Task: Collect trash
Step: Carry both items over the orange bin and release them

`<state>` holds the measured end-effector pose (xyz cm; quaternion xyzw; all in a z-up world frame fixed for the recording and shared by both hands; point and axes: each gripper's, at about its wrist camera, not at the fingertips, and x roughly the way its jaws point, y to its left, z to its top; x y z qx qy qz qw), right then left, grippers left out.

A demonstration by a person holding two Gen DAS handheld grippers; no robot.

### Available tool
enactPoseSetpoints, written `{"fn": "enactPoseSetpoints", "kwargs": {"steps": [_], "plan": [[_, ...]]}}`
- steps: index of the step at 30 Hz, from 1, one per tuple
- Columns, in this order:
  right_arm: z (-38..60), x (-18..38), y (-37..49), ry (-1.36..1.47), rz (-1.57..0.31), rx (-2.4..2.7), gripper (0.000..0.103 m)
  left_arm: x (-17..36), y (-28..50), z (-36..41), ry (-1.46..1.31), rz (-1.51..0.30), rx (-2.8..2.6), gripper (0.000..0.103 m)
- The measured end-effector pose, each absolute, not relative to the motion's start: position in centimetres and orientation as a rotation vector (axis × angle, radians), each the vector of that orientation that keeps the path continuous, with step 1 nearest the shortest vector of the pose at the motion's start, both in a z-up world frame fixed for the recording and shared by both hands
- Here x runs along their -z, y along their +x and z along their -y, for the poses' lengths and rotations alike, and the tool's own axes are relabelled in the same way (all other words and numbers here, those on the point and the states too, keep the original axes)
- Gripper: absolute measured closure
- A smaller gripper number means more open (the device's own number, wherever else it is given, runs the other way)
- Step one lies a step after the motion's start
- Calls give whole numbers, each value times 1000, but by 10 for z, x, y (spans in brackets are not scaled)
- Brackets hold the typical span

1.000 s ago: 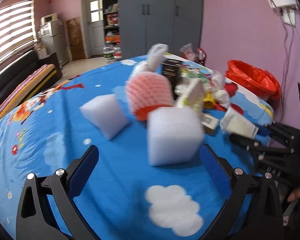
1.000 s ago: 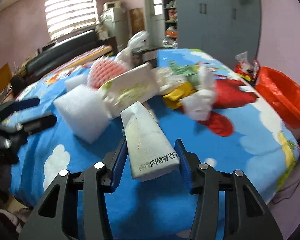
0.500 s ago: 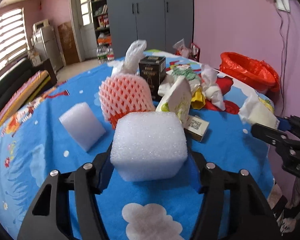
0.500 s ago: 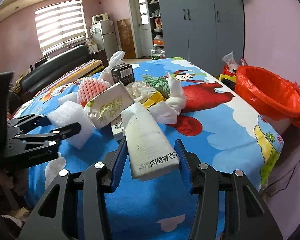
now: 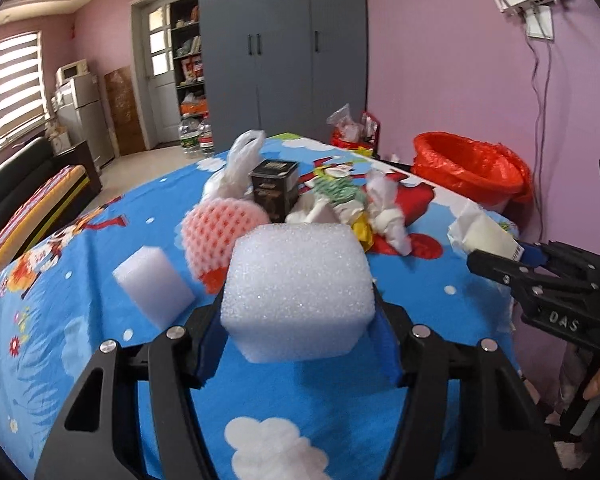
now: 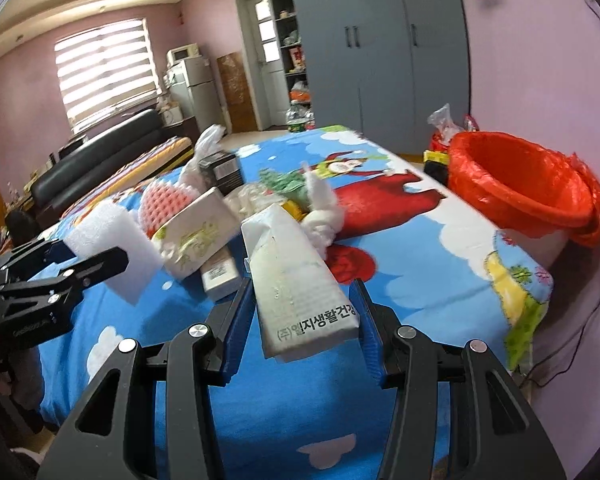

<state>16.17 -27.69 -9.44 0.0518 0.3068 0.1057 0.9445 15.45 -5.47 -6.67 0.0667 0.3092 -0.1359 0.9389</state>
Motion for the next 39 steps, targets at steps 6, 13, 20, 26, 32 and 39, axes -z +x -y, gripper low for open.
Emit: {"fn": "enactPoseSetpoints", "kwargs": {"steps": [6,13,20,26,32,39], "plan": [[306,86,164,131,-591,-151,56,61,167,81,141,-631,345,43],[352,70,169,159,-536,-47,56,49,184,127,152,-603,451,43],[390,64,172,193,-504,22,56,38,204,164,143,-587,517,43],[417,64,182,223,-484,68,56,21,220,198,151,-535,590,43],[448,66,200,227,-476,118,56,9,255,240,151,-526,641,43],[488,62,231,229,-450,180,56,6,303,296,160,-530,696,43]]}}
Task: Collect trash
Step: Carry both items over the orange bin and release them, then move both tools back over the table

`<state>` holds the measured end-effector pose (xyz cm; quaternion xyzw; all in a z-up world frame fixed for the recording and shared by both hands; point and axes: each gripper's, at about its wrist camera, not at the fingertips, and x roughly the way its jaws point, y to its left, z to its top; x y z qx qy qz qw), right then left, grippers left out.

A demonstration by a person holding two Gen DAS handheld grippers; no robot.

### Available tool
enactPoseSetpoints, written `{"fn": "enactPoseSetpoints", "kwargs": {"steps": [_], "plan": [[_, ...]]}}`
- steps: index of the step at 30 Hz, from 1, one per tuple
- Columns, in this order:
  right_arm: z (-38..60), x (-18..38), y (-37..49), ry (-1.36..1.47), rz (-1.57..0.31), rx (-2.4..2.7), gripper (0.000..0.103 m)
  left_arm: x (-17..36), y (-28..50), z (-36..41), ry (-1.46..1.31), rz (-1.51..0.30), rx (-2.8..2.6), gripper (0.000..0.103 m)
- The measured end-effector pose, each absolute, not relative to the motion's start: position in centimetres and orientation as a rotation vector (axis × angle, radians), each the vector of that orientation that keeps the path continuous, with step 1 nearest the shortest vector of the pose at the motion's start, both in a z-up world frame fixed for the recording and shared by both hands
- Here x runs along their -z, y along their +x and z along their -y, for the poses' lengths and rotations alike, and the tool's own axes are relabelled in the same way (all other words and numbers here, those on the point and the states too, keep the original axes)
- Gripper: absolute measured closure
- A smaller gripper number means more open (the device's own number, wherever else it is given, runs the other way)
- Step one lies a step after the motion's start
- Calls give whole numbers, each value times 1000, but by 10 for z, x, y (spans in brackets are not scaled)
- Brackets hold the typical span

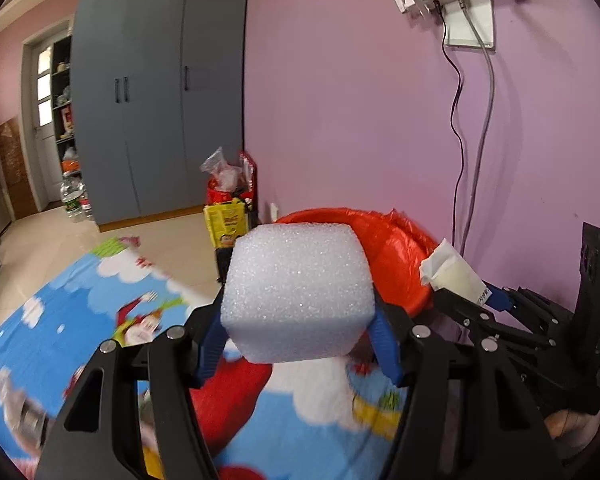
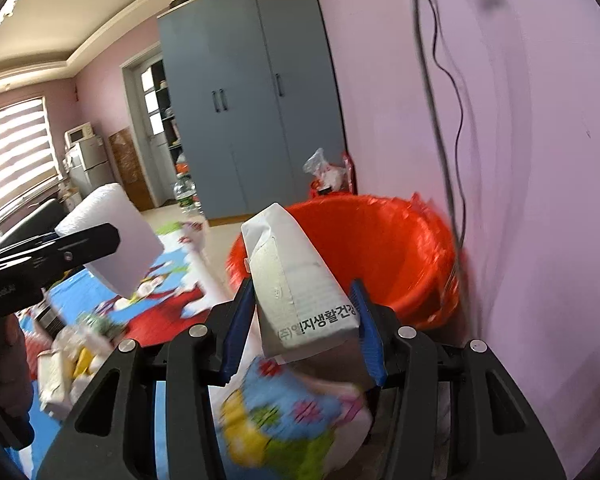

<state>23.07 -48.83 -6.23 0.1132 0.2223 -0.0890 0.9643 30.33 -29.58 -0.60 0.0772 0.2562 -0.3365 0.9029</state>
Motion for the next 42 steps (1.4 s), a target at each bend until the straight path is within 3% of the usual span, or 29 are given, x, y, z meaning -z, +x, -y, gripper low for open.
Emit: {"fn": "enactPoseSetpoints", "kwargs": {"steps": [12,13,15,16,18,25,29,42], "plan": [[529,91,297,220,-494,258,53,14,385,380,158,-577,755,41],[531,93,303,213,-495,265,52,15,394,385,156,-583,755,39],[533,94,314,188,-491,271,34,16,403,390,151,-582,744,26],[532,94,316,181,-484,277,27,16,407,390,146,-576,734,25],[531,92,320,170,-477,272,27,14,416,388,134,-570,703,22],[511,79,296,163,-454,267,27,5,417,347,98,-561,618,14],[495,70,272,189,-447,247,27,-3,400,312,79,-566,542,5],[406,59,217,176,-514,135,27,-16,284,188,123,-514,420,5]]}}
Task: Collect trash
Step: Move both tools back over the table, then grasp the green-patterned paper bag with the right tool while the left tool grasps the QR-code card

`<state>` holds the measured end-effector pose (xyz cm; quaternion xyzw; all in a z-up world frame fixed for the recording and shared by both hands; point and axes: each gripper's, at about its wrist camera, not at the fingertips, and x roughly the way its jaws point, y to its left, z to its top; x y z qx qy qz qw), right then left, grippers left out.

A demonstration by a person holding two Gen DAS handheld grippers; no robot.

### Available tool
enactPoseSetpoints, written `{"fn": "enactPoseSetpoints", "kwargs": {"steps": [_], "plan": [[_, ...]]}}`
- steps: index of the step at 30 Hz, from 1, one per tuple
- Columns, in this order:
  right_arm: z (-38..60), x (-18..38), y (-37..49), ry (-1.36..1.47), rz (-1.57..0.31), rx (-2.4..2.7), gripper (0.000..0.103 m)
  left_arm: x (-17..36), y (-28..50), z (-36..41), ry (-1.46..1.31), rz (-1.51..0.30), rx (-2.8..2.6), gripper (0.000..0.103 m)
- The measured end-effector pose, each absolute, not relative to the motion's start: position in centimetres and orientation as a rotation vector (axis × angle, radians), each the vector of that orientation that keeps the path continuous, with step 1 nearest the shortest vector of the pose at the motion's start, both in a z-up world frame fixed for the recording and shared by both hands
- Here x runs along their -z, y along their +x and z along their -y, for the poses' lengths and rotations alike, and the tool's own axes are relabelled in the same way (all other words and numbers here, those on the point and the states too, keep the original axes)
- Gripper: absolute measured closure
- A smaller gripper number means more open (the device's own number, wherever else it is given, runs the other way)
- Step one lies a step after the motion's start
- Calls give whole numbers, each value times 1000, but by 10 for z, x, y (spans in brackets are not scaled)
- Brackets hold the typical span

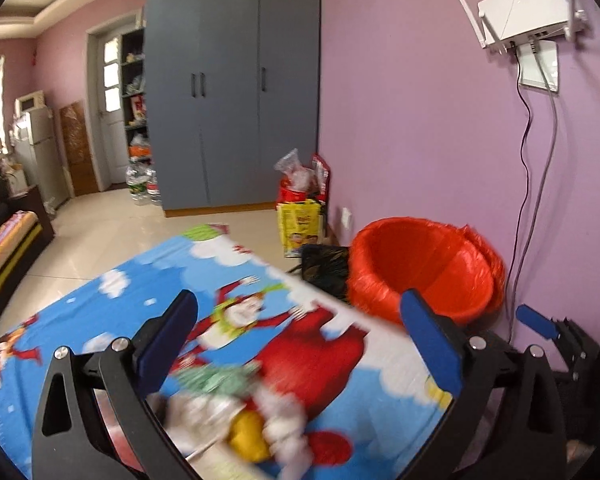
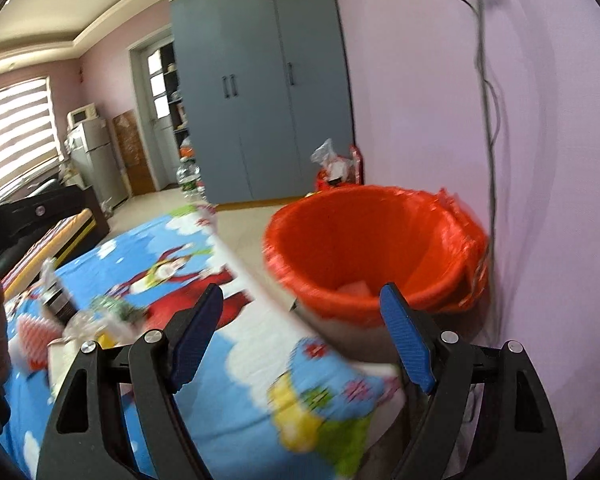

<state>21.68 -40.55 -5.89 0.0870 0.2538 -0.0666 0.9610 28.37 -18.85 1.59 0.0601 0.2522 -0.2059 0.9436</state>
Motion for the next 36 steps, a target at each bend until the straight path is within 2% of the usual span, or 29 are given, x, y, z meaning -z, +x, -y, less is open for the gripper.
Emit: {"fn": "enactPoseSetpoints", "kwargs": {"steps": [7,17,26,36], "plan": [[348,64,203,159,-577,59,27,-7,234,97,154,-500,288,5],[260,79,201,59,-662,-68,26,32,190,-11,117,-588,162,5],[217,90,211,-7,-706,-156,26,74,169,-47,102,-663,110,5],[188,110,245,-20,-752,-256,29,80,171,-58,95,-657,54,5]]}}
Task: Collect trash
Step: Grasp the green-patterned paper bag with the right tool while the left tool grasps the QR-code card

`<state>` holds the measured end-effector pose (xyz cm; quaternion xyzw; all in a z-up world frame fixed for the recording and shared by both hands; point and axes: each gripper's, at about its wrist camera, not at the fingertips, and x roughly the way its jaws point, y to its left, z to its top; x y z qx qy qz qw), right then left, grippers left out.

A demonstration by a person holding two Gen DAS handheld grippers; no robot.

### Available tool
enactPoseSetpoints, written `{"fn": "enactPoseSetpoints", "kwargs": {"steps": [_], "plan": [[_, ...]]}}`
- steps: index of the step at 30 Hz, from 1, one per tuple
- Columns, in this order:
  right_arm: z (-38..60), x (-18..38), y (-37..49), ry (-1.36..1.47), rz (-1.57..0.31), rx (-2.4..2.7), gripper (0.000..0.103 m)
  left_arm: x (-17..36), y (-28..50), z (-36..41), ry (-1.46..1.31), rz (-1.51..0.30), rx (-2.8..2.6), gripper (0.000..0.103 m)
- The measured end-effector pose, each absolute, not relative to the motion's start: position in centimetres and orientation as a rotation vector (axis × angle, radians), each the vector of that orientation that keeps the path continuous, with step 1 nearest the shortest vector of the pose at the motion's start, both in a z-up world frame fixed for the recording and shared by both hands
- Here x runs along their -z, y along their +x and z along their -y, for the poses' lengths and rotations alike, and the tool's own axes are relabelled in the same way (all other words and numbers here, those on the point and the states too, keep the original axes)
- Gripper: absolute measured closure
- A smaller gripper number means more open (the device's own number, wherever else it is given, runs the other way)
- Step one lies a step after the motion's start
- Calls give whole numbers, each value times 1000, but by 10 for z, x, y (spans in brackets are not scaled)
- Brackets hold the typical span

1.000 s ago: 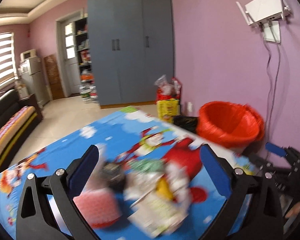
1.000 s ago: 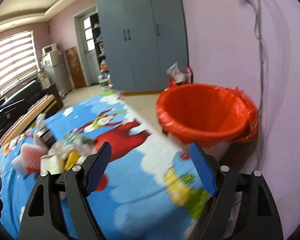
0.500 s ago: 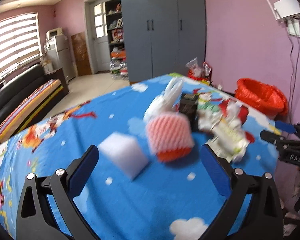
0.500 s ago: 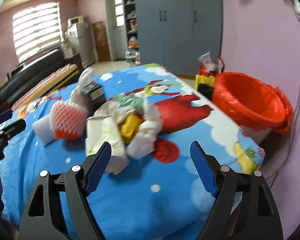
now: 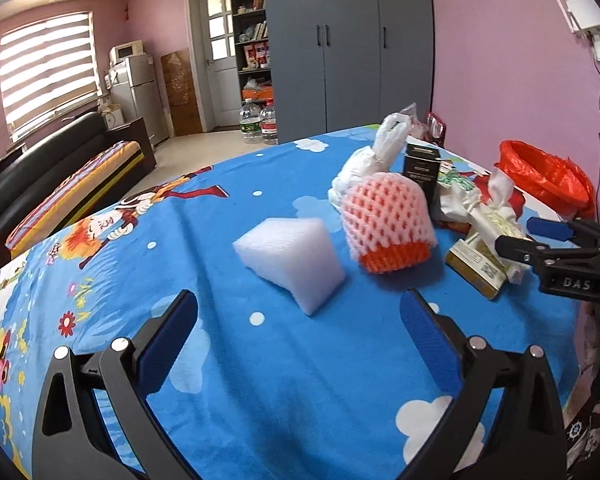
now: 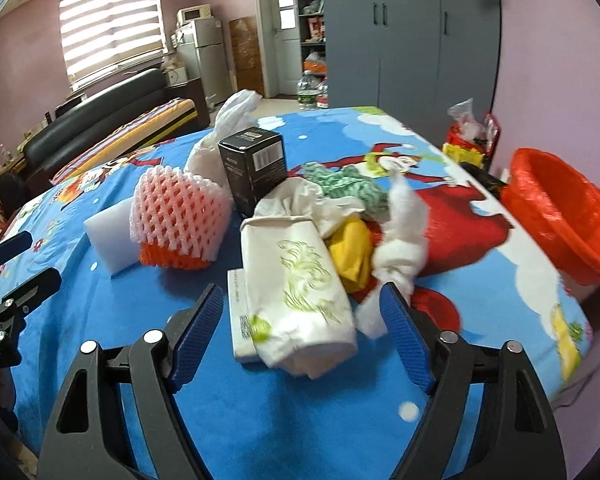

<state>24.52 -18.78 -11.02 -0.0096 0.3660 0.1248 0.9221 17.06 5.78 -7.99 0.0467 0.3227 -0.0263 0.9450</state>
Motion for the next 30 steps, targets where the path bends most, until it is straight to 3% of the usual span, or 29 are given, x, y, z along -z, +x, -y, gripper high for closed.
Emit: {"fn": "enactPoseSetpoints", "kwargs": {"steps": [3,7,18,27,30], "plan": [[186,119,257,-14,-778,-276,31,81,173,-59,98,-666,46,5],[191,128,257,4,-809,-291,50,84,176,-53,91,-689,51,5],[245,85,223,64,-636,-259,50,90,189,15,104,-752,159,5],[299,86,209,109,-615,-181,50,103,221,91,155,-800,206,6],[312,86,205,126,-604,-169,50,111,234,103,143,-834,185,14]]}}
